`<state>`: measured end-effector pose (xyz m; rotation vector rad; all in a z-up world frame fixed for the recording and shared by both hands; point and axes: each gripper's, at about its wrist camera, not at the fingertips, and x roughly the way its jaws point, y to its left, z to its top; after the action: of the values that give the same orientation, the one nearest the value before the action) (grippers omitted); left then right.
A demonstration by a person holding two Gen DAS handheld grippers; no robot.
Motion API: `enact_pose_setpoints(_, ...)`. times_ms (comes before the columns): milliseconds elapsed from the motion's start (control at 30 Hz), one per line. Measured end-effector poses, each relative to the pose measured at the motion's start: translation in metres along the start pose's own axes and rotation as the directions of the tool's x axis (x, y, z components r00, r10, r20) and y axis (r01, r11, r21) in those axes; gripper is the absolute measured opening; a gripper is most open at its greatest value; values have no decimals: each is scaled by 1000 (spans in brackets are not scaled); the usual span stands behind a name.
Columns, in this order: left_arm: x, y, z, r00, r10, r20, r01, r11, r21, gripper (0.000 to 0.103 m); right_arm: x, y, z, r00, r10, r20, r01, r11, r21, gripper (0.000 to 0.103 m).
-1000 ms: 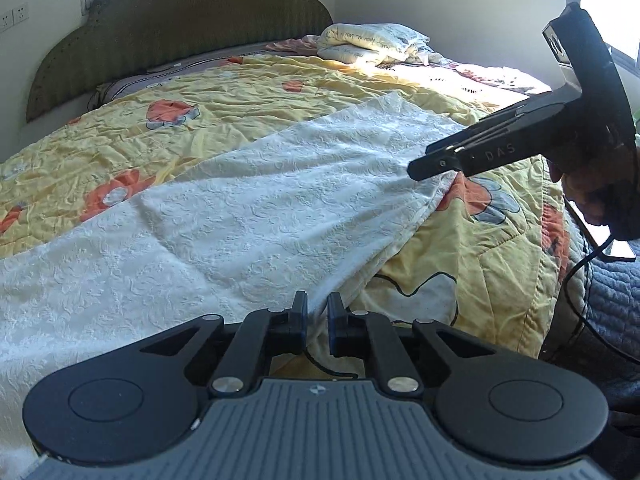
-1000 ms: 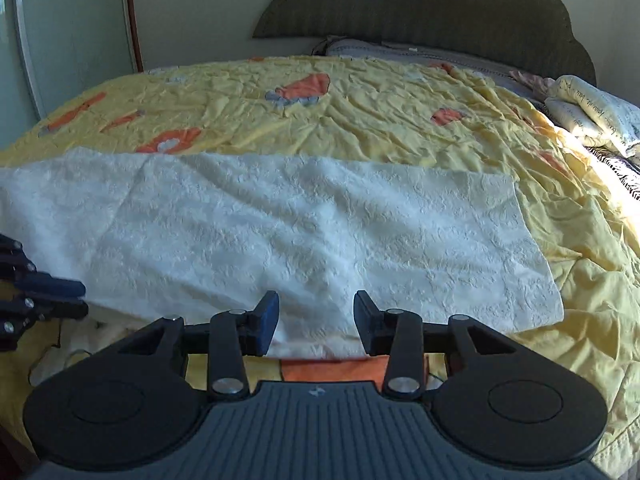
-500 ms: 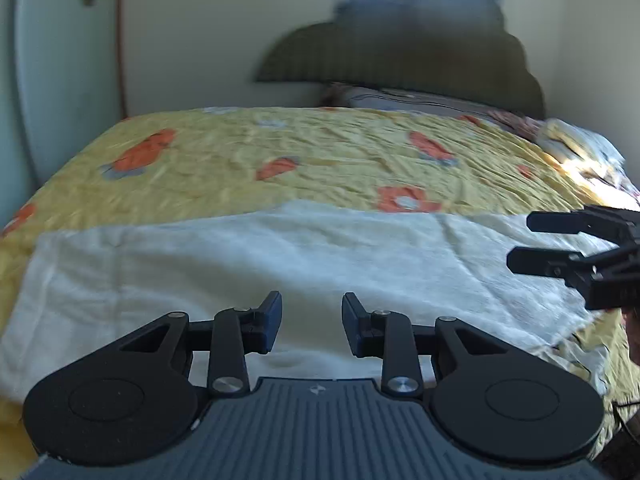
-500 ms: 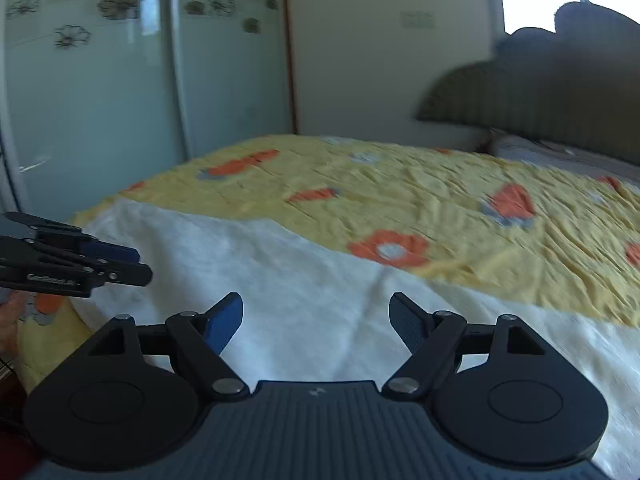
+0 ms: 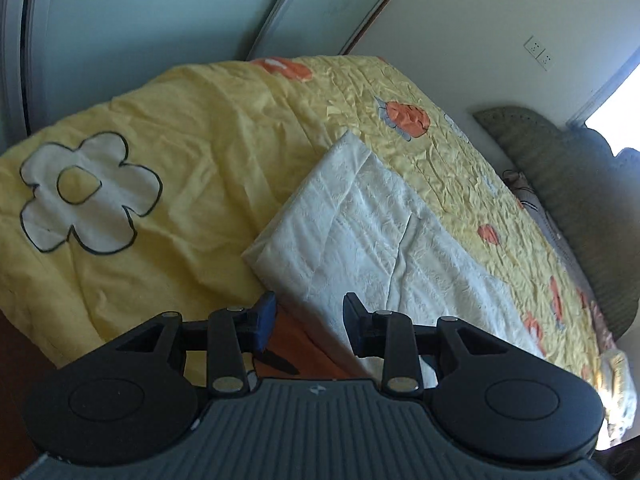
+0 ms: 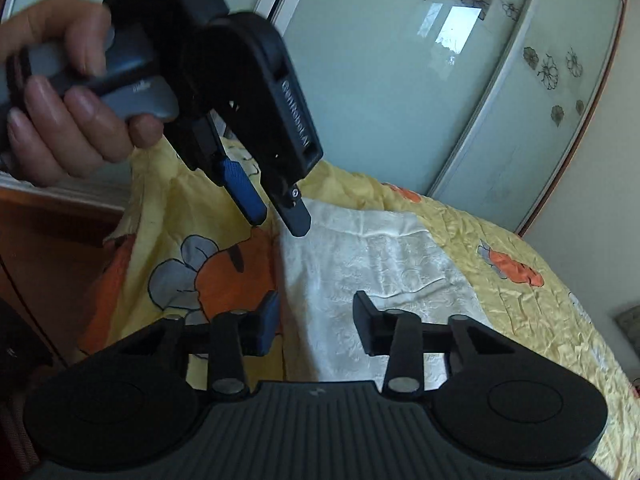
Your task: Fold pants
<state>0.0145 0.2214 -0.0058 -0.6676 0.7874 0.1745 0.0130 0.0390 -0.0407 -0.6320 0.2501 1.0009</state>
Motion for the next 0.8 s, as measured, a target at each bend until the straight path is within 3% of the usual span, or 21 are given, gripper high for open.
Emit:
enact_pose_setpoints(133, 6, 12, 1, 999, -39, -2, 39, 995, -91, 39, 11, 4, -5, 1000, 4, -28, -4, 1000, -21, 17)
enact_pose_setpoints(233, 8, 15, 2, 998, -59, 20, 61, 990, -127, 22, 9, 4, -5, 1000, 6, -18, -6, 1000, 6, 11)
enact_pose_setpoints(267, 7, 15, 3, 998, -55, 30, 58, 991, -120, 8, 10, 2, -4, 1000, 13, -19, -12, 1000, 21, 10)
enact_pose_setpoints(300, 6, 15, 2, 997, -55, 45, 60, 991, -117, 7, 10, -1, -4, 1000, 20, -13, -20, 999, 44, 9)
enact_pose_setpoints(400, 4, 16, 4, 992, -70, 103, 82, 989, -119, 8, 14, -10, -2, 998, 61, 0, -61, 991, 120, 8)
enact_pose_setpoints(467, 3, 10, 5, 990, -40, 137, 50, 996, -71, 8, 17, -12, 2, 997, 75, 17, -77, 987, 144, 8)
enact_pose_setpoints(600, 16, 5, -1, 992, 44, 116, -42, 999, -22, 7, 31, -9, -1, 994, 103, -20, -98, 981, 169, 9)
enact_pose_setpoints(733, 13, 2, -4, 989, 80, 126, -84, 996, 31, 9, -6, -22, -5, 993, 111, 27, -114, 961, 251, 10)
enact_pose_setpoints(800, 6, -2, -2, 986, 102, 134, -108, 993, 39, 17, -36, -37, -12, 997, 63, 48, -75, 951, 299, 10)
